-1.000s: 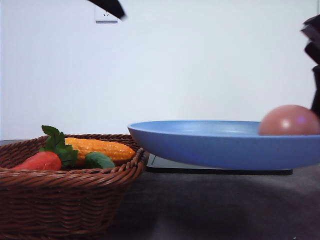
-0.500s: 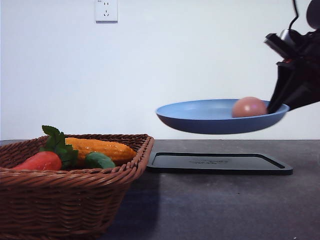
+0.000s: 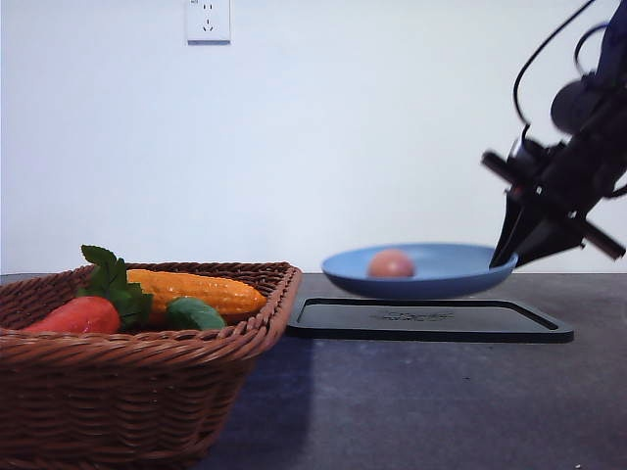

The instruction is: Transfer egg from basket to plate and serve

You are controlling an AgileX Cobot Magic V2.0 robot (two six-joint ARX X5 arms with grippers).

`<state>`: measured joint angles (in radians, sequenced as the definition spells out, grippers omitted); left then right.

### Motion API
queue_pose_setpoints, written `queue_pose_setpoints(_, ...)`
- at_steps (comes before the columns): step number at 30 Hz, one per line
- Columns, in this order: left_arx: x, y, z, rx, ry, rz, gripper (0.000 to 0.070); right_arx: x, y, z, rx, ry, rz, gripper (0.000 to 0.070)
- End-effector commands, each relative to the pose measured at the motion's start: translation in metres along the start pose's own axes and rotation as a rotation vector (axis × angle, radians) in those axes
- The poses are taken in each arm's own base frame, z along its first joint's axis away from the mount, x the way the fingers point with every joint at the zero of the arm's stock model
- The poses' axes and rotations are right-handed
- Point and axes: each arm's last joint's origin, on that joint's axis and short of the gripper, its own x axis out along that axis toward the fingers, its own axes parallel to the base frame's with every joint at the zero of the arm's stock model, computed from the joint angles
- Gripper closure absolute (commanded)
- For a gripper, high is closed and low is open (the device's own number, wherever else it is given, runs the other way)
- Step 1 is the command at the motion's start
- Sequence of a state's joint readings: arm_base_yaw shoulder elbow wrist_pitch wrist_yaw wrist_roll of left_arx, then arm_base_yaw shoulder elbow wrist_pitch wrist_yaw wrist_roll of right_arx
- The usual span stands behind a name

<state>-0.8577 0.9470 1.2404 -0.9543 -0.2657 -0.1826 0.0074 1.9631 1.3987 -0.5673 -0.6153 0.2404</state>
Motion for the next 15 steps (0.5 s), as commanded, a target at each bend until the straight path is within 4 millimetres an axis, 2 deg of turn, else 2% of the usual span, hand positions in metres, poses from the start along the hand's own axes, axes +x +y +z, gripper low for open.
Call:
queue_pose_setpoints(1, -0.002, -0.001, 0.004, -0.014, -0.017, -0.002, 0.0308, 0.009, -0.003, 0.006, 0.016, 0.012, 0.014, 0.07)
queue_pose_setpoints(5, -0.001, -0.001, 0.004, -0.02, -0.016, -0.002, 0.0308, 0.019, -0.01, 0.006, 0.028, 0.029, 0.005, 0.07)
queue_pose_setpoints(10, 0.0, -0.002, 0.005, -0.021, -0.014, -0.002, 0.0308, 0.02, -0.011, 0.006, 0.014, 0.031, -0.002, 0.0683)
queue_pose_setpoints(15, 0.005, -0.003, 0.005, -0.017, 0.002, 0.001, 0.0308, 0.02, -0.013, 0.006, 0.011, 0.017, -0.061, 0.0472)
